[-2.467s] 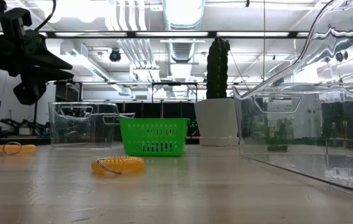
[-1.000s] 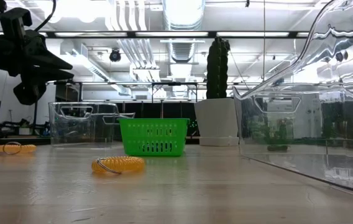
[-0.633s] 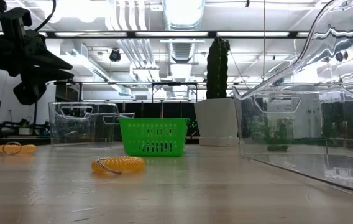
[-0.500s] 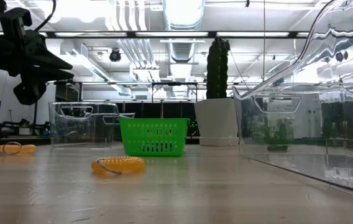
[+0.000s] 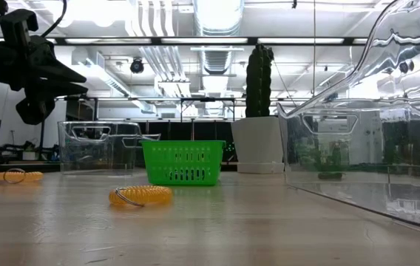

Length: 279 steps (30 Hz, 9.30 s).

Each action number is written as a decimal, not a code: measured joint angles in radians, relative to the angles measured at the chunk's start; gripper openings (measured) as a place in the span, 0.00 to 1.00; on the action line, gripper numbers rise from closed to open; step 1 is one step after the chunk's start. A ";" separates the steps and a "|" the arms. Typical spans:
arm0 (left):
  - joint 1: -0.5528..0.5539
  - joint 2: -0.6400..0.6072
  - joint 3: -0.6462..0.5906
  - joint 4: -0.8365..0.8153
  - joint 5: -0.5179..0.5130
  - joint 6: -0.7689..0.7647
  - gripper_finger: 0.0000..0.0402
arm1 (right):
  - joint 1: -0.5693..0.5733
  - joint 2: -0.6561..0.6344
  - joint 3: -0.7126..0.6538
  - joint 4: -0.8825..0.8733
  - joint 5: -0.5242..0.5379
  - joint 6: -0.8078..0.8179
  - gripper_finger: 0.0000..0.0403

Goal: Sort spring keychains
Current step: Put the purple spring keychain into the green bin, then put the bottom black spring keychain into the top transparent bin

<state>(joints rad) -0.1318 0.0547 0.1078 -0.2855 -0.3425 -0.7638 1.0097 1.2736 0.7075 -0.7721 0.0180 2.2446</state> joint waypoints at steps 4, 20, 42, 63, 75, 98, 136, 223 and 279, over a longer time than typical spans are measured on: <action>0.000 0.000 0.000 0.000 0.000 -0.015 0.21 | -0.001 0.000 -0.005 0.000 -0.010 -0.001 0.25; 0.000 0.000 0.000 0.000 0.000 -0.022 0.21 | 0.000 0.000 -0.010 0.023 -0.076 -0.004 0.34; 0.000 0.000 0.000 0.000 0.000 -0.022 0.21 | -0.055 0.136 -0.020 0.022 -0.183 -0.042 0.46; 0.000 0.000 0.000 0.000 0.000 -0.022 0.21 | -0.055 0.080 -0.016 0.046 -0.152 -0.044 0.46; 0.000 0.000 0.000 0.001 0.000 -0.022 0.21 | -0.055 0.198 -0.018 0.048 -0.151 -0.046 0.45; 0.000 0.000 0.000 0.001 0.000 -0.046 0.21 | -0.056 0.243 -0.016 0.017 -0.154 -0.007 0.06; 0.000 0.000 0.000 0.000 0.000 -0.043 0.21 | -0.054 -0.397 0.005 -0.135 0.159 -0.203 0.03; 0.000 0.000 0.000 -0.001 0.000 -0.017 0.21 | -1.038 0.686 0.877 0.095 0.004 -2.070 0.03; 0.000 0.000 0.000 -0.002 0.000 -0.017 0.21 | -1.045 0.359 0.769 0.067 -0.026 -2.223 0.17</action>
<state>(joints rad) -0.1317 0.0550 0.1078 -0.2871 -0.3424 -0.7811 -0.0353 1.6324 1.4770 -0.7052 -0.0077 0.0219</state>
